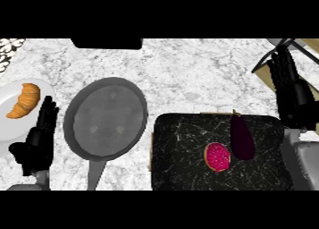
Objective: Pick the cupcake from the tray and place it in the tiered shelf
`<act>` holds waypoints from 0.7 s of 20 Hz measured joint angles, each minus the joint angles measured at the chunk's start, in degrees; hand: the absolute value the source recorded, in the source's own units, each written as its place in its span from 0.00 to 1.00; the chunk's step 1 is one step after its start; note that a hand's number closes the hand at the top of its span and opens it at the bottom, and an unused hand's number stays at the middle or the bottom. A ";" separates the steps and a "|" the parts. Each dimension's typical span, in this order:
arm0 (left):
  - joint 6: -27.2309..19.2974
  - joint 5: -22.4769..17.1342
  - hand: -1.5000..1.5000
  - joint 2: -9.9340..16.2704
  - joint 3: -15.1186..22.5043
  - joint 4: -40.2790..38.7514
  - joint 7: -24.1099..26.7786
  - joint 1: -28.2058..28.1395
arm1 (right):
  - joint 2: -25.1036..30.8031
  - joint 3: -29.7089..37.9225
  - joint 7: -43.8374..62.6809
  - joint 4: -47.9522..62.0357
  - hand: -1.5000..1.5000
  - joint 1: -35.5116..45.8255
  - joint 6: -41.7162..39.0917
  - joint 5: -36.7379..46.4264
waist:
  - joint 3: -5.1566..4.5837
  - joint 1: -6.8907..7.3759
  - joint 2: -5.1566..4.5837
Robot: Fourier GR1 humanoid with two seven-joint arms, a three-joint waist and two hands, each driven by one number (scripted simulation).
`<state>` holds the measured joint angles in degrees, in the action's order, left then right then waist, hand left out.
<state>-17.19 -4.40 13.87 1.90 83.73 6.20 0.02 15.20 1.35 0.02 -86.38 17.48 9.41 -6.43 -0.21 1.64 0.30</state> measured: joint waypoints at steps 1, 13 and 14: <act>0.39 -0.09 0.50 -0.03 -0.36 -0.53 0.25 0.37 | 0.13 0.28 0.71 -1.13 1.00 -0.27 0.33 0.24 | 0.06 -0.39 -0.06; 8.84 -6.87 0.50 4.17 -1.19 3.09 -13.02 8.62 | -2.81 5.24 13.13 -18.19 0.00 -12.66 15.99 5.54 | 0.16 -4.04 0.18; 9.19 -7.12 0.50 4.18 -1.12 3.41 -13.55 8.73 | -3.38 4.78 13.17 -21.69 0.00 -15.03 15.37 4.60 | 0.17 -3.89 0.18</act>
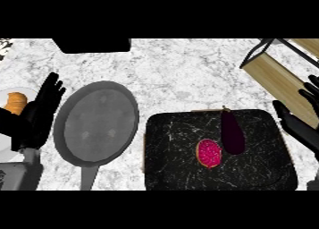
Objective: Pick the cupcake from the tray and place it in the tiered shelf
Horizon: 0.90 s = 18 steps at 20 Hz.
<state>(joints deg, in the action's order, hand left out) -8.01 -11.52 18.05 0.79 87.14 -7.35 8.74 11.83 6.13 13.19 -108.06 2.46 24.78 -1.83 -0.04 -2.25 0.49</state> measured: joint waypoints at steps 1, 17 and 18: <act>0.35 -0.16 0.50 0.15 -0.14 -0.54 -0.76 1.15 | -0.17 -0.75 0.83 -3.44 0.00 -1.68 -0.18 0.09 | 0.01 0.16 -0.05; 2.49 -1.09 0.50 0.41 0.17 0.03 -4.65 4.92 | 27.72 -13.82 41.39 -24.60 0.00 -8.62 -22.06 14.45 | -0.62 2.96 -0.64; 2.43 -1.03 0.50 0.21 0.35 0.02 -4.83 5.24 | 29.35 -14.62 43.96 -25.03 0.00 -7.54 -23.60 15.29 | -0.60 3.21 -0.68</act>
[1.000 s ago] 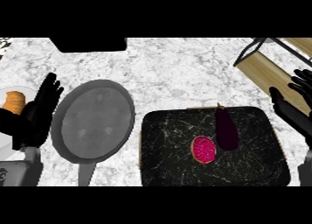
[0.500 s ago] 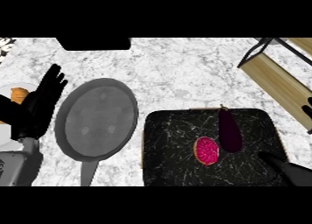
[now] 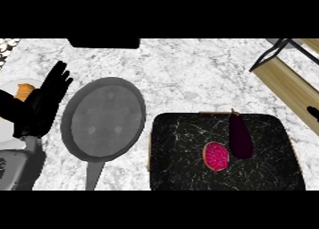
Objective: Pick the cupcake from the tray and place it in the tiered shelf
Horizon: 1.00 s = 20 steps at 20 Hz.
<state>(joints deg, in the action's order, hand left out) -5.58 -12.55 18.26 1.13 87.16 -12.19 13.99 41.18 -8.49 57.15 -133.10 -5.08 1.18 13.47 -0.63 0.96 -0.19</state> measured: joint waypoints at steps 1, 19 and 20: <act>0.03 0.05 0.50 -0.05 0.10 -0.16 -0.21 0.40 | 0.90 -1.32 2.41 -0.48 0.00 1.16 -1.04 1.01 | 0.02 0.24 -0.04; -0.02 1.14 0.50 -1.43 0.40 -2.62 0.11 2.22 | -5.52 -20.90 14.28 14.97 0.00 19.09 -8.25 8.78 | 0.18 0.61 0.10; -0.24 1.22 0.50 -1.52 0.37 -2.50 -0.04 2.16 | -5.91 -21.31 14.31 15.69 0.00 19.19 -8.56 9.15 | 0.19 0.41 0.19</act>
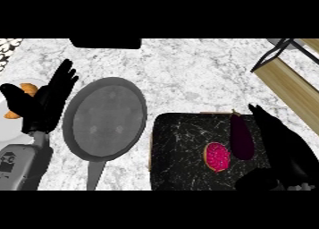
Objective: Pick the cupcake from the tray and place it in the tiered shelf
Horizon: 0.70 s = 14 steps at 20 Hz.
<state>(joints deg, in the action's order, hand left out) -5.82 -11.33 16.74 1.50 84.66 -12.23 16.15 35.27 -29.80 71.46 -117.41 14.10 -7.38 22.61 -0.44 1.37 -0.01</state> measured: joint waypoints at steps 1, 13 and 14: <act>0.18 -0.17 0.50 0.07 -0.25 -0.12 0.31 -0.33 | -0.44 -0.52 0.01 0.85 0.00 0.06 -0.33 0.32 | -0.01 -0.10 0.04; 1.10 -0.59 0.50 1.11 -1.85 0.44 0.32 -1.27 | -10.72 -3.56 -0.21 9.39 0.00 1.39 -3.54 7.05 | 0.14 -1.21 0.26; 0.78 -0.42 0.50 0.98 -1.82 0.66 0.07 -1.29 | -11.90 -4.14 -0.20 9.45 0.00 0.65 -3.53 8.47 | 0.16 -1.39 0.32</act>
<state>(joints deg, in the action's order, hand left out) -5.04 -11.75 17.72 -0.31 85.32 -12.16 14.86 23.37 -33.94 71.26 -107.96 14.75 -10.91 31.08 -0.28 -0.02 0.31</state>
